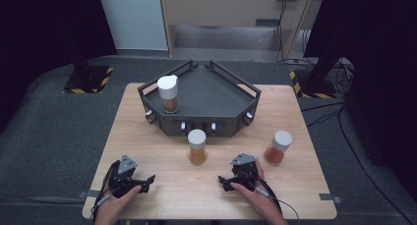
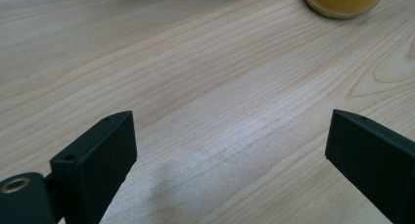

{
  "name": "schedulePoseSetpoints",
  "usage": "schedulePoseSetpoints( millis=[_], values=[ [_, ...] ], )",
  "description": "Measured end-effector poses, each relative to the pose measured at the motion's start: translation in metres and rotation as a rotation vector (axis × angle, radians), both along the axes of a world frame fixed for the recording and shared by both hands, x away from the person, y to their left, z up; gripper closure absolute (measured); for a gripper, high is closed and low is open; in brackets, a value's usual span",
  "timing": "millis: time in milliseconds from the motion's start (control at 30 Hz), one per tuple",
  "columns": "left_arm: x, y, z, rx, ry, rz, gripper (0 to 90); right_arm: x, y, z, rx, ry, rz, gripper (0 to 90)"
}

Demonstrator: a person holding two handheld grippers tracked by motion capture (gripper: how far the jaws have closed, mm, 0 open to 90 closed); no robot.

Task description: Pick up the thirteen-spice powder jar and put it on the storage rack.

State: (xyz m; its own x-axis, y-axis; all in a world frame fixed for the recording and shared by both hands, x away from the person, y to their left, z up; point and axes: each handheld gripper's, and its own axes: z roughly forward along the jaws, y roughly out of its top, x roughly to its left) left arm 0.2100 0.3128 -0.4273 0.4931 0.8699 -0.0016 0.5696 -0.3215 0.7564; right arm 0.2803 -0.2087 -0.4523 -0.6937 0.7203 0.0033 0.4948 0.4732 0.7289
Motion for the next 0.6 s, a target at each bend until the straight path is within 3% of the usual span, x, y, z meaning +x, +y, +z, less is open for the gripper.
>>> schedulePoseSetpoints(
  millis=[600],
  values=[
    [-0.001, -0.002, -0.02, 0.025, 0.035, 0.02, 3.3, 0.0, 0.0, 0.0, 0.0, 0.0, 0.0, 0.8]
  ],
)
